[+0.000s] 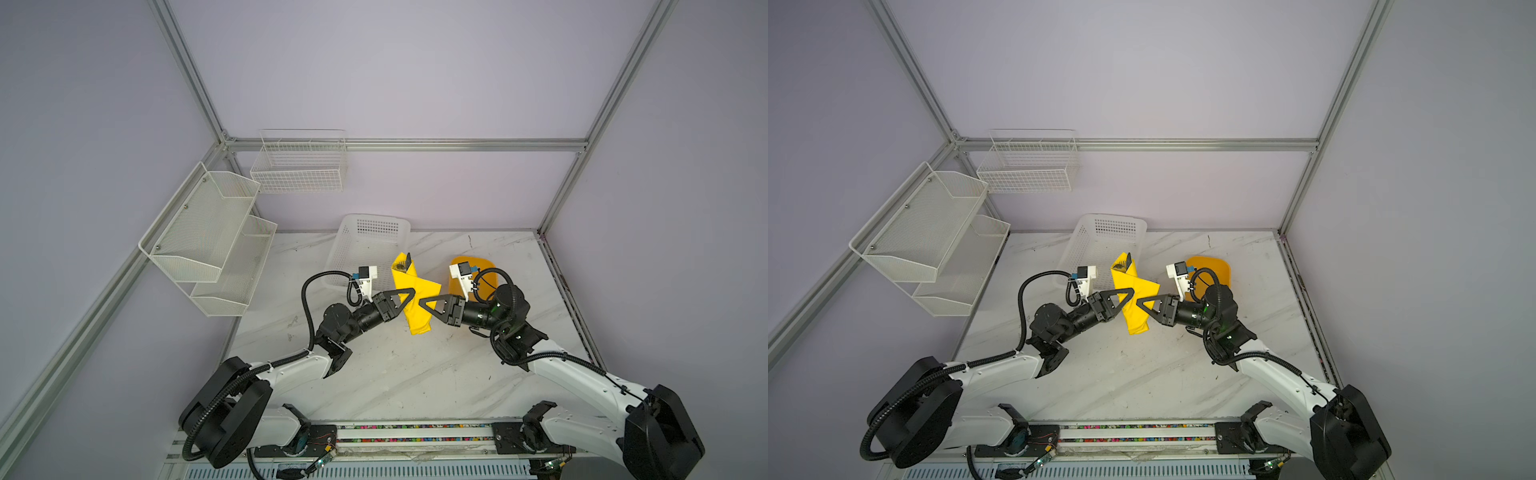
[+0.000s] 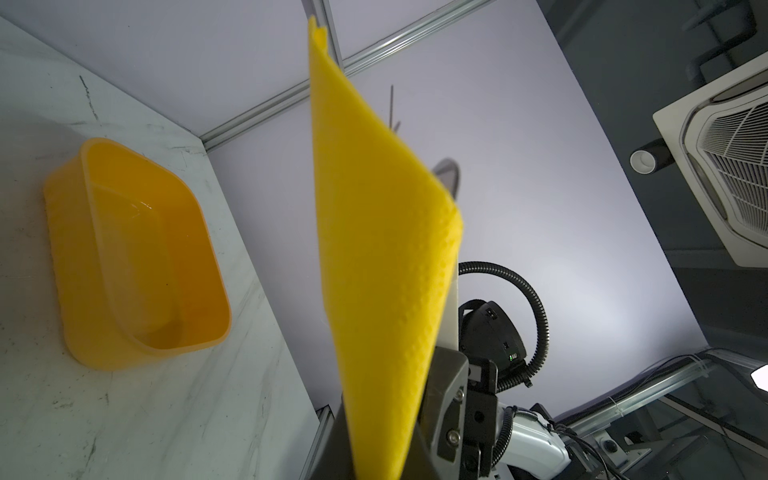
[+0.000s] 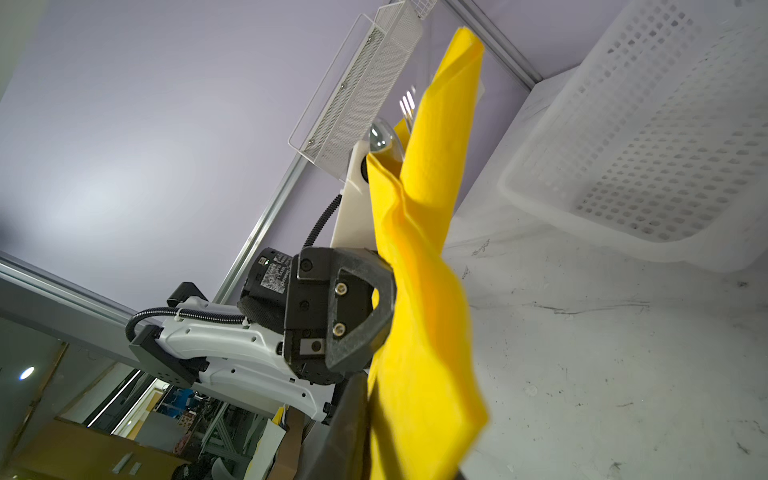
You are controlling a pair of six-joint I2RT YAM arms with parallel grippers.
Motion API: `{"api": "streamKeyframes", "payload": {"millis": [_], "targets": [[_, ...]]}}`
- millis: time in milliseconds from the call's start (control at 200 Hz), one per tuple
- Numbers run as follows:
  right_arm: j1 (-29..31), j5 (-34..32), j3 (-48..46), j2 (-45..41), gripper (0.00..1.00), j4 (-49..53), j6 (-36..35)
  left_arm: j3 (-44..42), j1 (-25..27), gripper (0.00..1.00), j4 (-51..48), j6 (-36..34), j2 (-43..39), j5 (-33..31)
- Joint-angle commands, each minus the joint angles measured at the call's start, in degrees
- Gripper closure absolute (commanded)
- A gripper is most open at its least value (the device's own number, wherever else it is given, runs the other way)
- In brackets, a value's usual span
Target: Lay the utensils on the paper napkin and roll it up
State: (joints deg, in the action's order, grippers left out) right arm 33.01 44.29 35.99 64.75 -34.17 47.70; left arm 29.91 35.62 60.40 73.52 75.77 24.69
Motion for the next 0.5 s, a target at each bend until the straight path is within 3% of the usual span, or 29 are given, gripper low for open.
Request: {"api": "streamKeyframes", "payload": {"millis": [0, 180, 495], "targets": [[-0.45, -1.93, -0.39, -2.07, 0.81, 1.12, -0.45, 1.57, -0.34, 0.90, 4.71, -0.13, -2.38, -0.88], [-0.56, -1.89, -0.30, -1.21, 0.83, 1.85, 0.20, 1.64, -0.35, 0.90, 4.74, 0.02, -2.54, -0.74], [-1.30, -8.60, 0.82, -6.19, 0.74, 10.91, -1.13, 1.16, -0.33, 0.90, 2.91, -1.25, -3.51, -2.00]]}}
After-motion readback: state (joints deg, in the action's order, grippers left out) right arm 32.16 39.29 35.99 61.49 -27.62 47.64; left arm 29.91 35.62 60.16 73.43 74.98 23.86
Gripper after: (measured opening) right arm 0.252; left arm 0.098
